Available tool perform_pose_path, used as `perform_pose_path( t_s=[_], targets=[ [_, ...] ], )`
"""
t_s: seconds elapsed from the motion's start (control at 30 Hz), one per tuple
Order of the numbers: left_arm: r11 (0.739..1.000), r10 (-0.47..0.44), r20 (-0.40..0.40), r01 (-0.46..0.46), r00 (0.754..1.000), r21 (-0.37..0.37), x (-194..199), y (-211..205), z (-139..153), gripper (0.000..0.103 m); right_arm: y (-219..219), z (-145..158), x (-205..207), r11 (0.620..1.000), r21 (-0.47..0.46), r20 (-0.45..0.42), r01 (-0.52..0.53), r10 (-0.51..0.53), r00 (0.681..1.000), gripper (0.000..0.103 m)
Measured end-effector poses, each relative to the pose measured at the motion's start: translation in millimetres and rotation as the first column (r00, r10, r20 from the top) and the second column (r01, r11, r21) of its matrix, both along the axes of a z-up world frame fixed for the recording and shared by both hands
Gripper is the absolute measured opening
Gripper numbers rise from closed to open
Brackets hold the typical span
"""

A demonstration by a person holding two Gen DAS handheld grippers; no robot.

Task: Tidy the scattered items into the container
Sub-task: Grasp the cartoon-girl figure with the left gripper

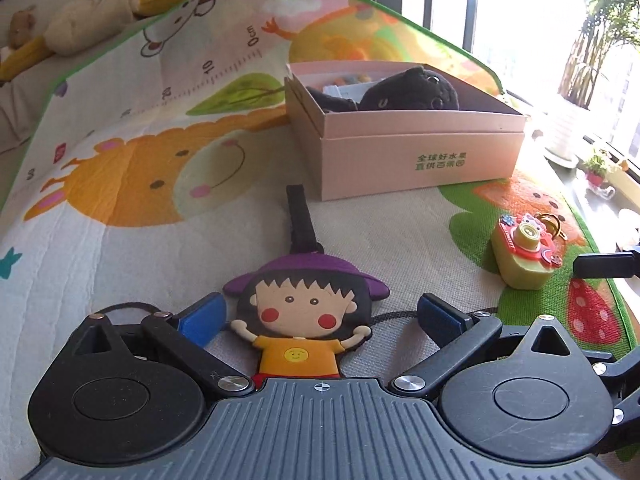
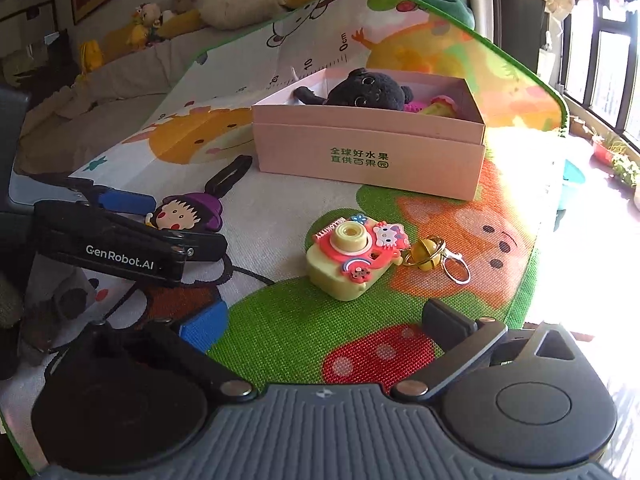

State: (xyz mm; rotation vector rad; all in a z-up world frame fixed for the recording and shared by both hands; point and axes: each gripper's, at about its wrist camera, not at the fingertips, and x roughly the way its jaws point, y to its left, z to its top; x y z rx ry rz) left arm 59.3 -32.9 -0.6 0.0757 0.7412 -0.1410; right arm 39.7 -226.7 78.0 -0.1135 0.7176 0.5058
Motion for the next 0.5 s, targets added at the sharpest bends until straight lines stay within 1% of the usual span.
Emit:
perform_pose_path(
  t_s=[0.13, 0.23, 0.3, 0.5],
  targets=[
    [1.0, -0.007, 0.003, 0.007, 1.0, 0.002, -1.5, 0.4, -0.1, 0.103, -0.9, 0.0, 0.2, 1.0, 0.01, -0.003, 0.001, -0.001, 1.0, 0.103],
    [1.0, -0.013, 0.001, 0.013, 1.0, 0.002, -1.8, -0.1, 1.2, 0.101, -0.4, -0.3, 1.1, 1.0, 0.008, -0.003, 0.003, -0.003, 1.0, 0.103],
    [1.0, -0.008, 0.004, 0.008, 1.0, 0.003, -2.4, -0.2, 2.0, 0.099, 0.5, -0.3, 1.5, 1.0, 0.001, -0.002, 0.003, -0.003, 1.0, 0.103],
    [1.0, 0.007, 0.014, -0.007, 1.0, -0.001, -6.5, 4.8, 4.9, 0.085, 1.5, -0.6, 1.5, 1.0, -0.011, 0.001, 0.003, -0.003, 1.0, 0.103]
  ],
)
